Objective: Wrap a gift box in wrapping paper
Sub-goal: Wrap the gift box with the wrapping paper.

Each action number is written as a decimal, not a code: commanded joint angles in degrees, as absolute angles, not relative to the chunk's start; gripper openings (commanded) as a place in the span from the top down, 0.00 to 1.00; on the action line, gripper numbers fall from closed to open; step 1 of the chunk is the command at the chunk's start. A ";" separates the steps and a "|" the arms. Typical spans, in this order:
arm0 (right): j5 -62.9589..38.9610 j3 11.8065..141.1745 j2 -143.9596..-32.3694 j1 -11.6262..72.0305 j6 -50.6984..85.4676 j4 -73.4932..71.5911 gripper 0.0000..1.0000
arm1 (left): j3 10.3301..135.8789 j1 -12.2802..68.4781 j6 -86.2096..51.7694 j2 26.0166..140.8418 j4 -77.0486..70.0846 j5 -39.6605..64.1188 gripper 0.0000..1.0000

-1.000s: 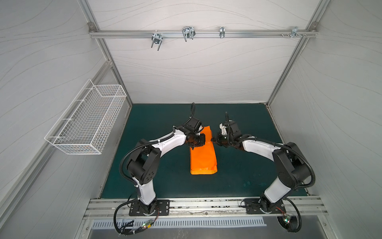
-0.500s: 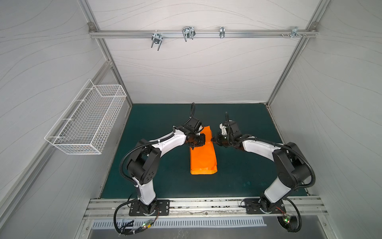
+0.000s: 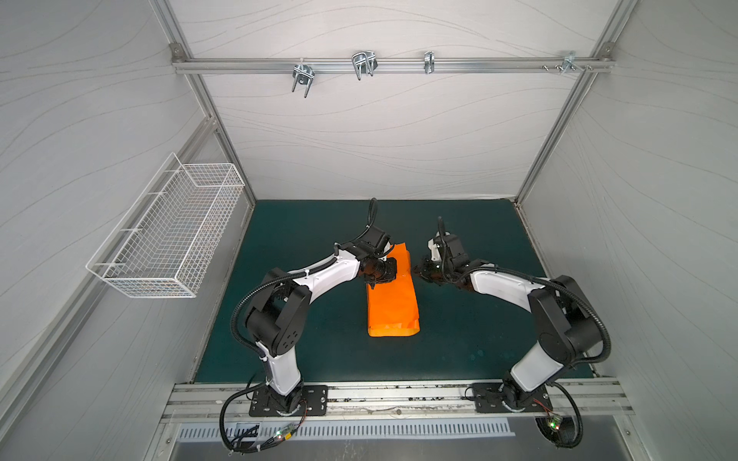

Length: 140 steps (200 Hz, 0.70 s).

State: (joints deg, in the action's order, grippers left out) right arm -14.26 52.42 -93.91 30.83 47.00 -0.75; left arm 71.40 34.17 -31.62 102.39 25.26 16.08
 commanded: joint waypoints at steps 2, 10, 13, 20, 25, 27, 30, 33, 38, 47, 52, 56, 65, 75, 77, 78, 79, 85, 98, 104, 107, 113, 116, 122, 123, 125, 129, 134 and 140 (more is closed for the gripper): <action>-15.02 53.47 -93.22 30.67 46.76 0.37 1.00 | 69.58 34.97 -30.85 106.63 30.50 13.62 0.92; -15.22 53.82 -93.50 30.74 46.69 0.36 1.00 | 69.63 34.98 -30.86 106.79 30.55 13.62 0.92; -15.28 53.98 -93.63 30.75 46.67 0.35 1.00 | 69.61 34.98 -30.85 106.71 30.52 13.69 0.92; -15.37 54.25 -93.93 30.90 46.54 0.43 1.00 | 69.61 34.98 -30.92 106.71 30.50 13.76 0.92; -15.42 54.44 -94.11 31.04 46.52 0.52 1.00 | 69.61 34.94 -30.86 106.87 30.50 13.71 0.92; -15.39 54.55 -94.19 31.14 46.46 0.57 1.00 | 69.63 34.95 -30.85 106.83 30.50 13.78 0.92; -15.38 54.73 -94.26 31.24 46.42 0.61 1.00 | 69.61 34.98 -30.88 106.85 30.50 13.72 0.92; -15.42 54.80 -94.38 31.28 46.38 0.61 1.00 | 69.61 34.94 -30.85 106.82 30.50 13.79 0.92; -15.38 54.97 -94.53 31.44 46.36 0.66 1.00 | 69.61 34.98 -30.87 106.83 30.43 13.80 0.92; -15.38 55.37 -94.90 31.67 46.30 0.90 1.00 | 69.59 34.98 -30.87 106.80 30.41 13.80 0.92; -15.45 55.59 -95.13 31.80 46.23 0.96 1.00 | 69.61 34.97 -30.89 106.82 30.44 13.80 0.92; -15.42 55.71 -95.28 31.91 46.15 0.96 1.00 | 69.59 34.96 -30.90 106.80 30.42 13.80 0.92; -15.23 56.05 -95.68 32.21 46.14 1.12 1.00 | 69.76 34.98 -30.86 106.89 30.45 13.94 0.92; -15.25 56.46 -96.27 32.50 46.27 1.39 1.00 | 69.71 34.97 -30.85 106.89 30.37 13.89 0.92; -15.26 56.54 -96.38 32.58 46.24 1.47 1.00 | 69.74 34.98 -30.89 106.88 30.36 13.89 0.92; -15.28 56.57 -96.44 32.59 46.24 1.48 1.00 | 69.72 34.98 -30.92 106.92 30.51 13.89 0.92; -15.24 56.59 -96.47 32.56 46.23 1.53 1.00 | 69.71 34.98 -30.88 106.94 30.42 13.93 0.92; -15.08 56.76 -96.80 32.73 46.27 1.74 1.00 | 69.72 34.98 -30.89 106.90 30.37 13.89 0.92; -14.56 56.74 -97.02 32.96 46.23 1.93 1.00 | 69.85 34.91 -30.87 107.03 30.36 14.02 0.92; -14.28 56.56 -96.90 32.96 46.31 1.91 1.00 | 69.86 34.94 -30.86 106.98 30.36 13.98 0.92; -14.38 56.48 -96.80 32.92 46.27 1.86 1.00 | 69.85 34.97 -30.87 106.96 30.40 13.97 0.92; -14.02 56.34 -96.54 32.95 46.14 1.68 1.00 | 69.81 34.94 -30.89 106.97 30.35 13.97 0.92; -13.94 56.34 -96.39 32.91 46.20 1.74 1.00 | 69.85 34.97 -30.88 106.96 30.48 13.97 0.92; -13.80 56.34 -96.05 32.96 45.99 1.91 1.00 | 69.87 34.98 -30.92 106.98 30.35 13.99 0.92; -13.71 56.34 -95.97 32.91 46.02 1.92 1.00 | 69.87 34.98 -30.88 106.97 30.38 13.98 0.92; -13.60 56.34 -95.87 32.88 45.96 1.97 1.00 | 69.87 34.98 -30.90 106.97 30.36 14.02 0.92; -13.54 56.34 -95.65 32.87 45.72 2.06 1.00 | 69.87 34.98 -30.85 107.01 30.37 13.98 0.92; -13.39 56.34 -95.26 32.69 45.60 2.23 1.00 | 69.94 34.90 -30.87 106.96 30.39 13.97 0.92; -13.13 56.34 -94.80 32.61 45.51 2.46 1.00 | 69.96 34.98 -30.85 107.14 30.38 13.98 0.92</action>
